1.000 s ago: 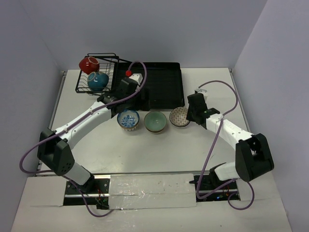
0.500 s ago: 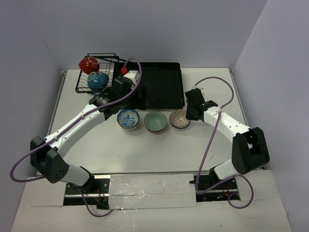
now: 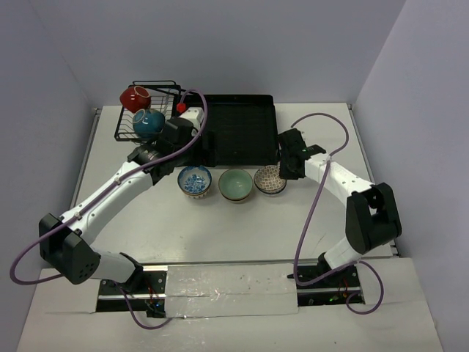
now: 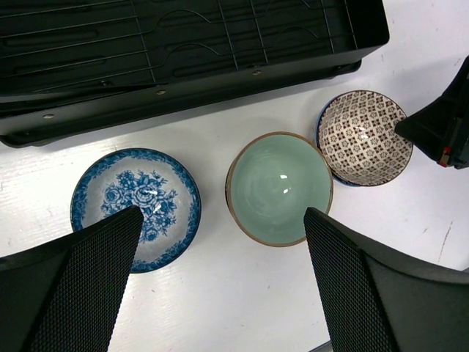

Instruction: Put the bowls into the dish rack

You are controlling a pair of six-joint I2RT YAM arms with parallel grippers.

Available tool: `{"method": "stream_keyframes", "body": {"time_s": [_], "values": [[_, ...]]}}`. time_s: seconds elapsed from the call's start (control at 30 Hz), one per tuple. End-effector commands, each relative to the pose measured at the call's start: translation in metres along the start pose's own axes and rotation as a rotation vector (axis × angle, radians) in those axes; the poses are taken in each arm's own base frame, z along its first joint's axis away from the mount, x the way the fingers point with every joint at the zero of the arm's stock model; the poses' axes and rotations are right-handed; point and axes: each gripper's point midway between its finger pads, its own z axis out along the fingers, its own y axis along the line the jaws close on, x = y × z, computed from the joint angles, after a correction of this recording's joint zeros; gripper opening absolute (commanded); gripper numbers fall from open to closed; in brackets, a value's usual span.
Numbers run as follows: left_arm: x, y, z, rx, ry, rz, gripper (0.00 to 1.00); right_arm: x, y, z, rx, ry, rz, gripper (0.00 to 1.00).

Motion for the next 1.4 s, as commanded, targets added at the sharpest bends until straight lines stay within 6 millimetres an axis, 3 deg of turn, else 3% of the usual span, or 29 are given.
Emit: {"method": "stream_keyframes", "body": {"time_s": [0.0,0.6,0.83,1.0,1.23,1.37], "values": [[-0.015,-0.002,-0.011,0.026,-0.057,0.008,0.97,0.009,-0.002,-0.003,0.017,0.064,-0.039,0.12],[-0.016,0.001,-0.014,0.045,-0.071,-0.008,0.97,0.014,-0.003,0.001,0.033,0.132,-0.053,0.17],[-0.016,0.003,-0.015,0.045,-0.075,-0.012,0.97,0.005,-0.006,-0.006,0.047,0.101,-0.049,0.03],[-0.019,0.004,-0.018,0.043,-0.086,-0.012,0.97,-0.010,-0.005,-0.022,0.033,0.039,-0.036,0.00],[-0.032,0.005,-0.028,0.044,-0.133,-0.025,0.97,-0.056,-0.002,-0.070,0.070,-0.210,-0.124,0.00],[-0.038,0.007,-0.035,0.041,-0.163,-0.033,0.97,-0.073,-0.001,-0.092,0.072,-0.300,-0.159,0.00]]}}
